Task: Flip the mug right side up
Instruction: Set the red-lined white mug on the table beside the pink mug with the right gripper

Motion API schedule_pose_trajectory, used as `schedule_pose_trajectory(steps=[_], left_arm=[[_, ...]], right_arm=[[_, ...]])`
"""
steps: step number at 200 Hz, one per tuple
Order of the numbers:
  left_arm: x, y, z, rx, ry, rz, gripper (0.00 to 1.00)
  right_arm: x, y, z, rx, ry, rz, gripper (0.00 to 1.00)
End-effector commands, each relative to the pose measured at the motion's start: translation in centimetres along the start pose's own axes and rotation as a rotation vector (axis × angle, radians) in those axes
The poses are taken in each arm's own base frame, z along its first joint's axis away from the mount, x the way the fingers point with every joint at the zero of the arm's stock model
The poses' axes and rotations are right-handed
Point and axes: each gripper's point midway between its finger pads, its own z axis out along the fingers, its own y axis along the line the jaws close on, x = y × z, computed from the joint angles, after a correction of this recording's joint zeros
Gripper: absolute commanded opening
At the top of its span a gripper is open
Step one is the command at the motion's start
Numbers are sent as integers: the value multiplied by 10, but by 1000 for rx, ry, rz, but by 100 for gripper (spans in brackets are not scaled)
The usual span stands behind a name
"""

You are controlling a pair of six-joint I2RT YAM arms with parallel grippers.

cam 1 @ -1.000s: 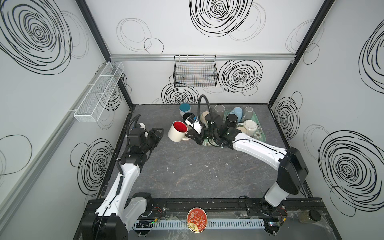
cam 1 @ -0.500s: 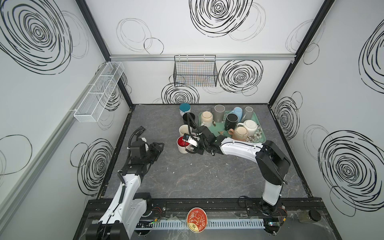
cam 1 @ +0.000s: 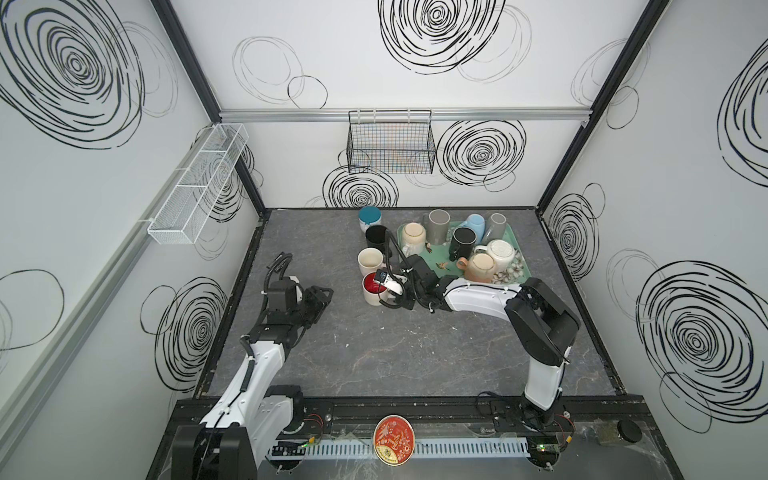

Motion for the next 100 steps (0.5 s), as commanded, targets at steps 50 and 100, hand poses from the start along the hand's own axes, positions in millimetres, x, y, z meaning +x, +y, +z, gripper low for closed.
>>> schedule_pose_trajectory(steps=[50, 100], left_arm=[[2, -30, 17, 40, -8, 75, 51], [-5, -57, 16, 20, -22, 160, 51]], right_arm=[[-9, -26, -27, 72, -77, -1, 51], [-27, -46, -73, 140, -141, 104, 56]])
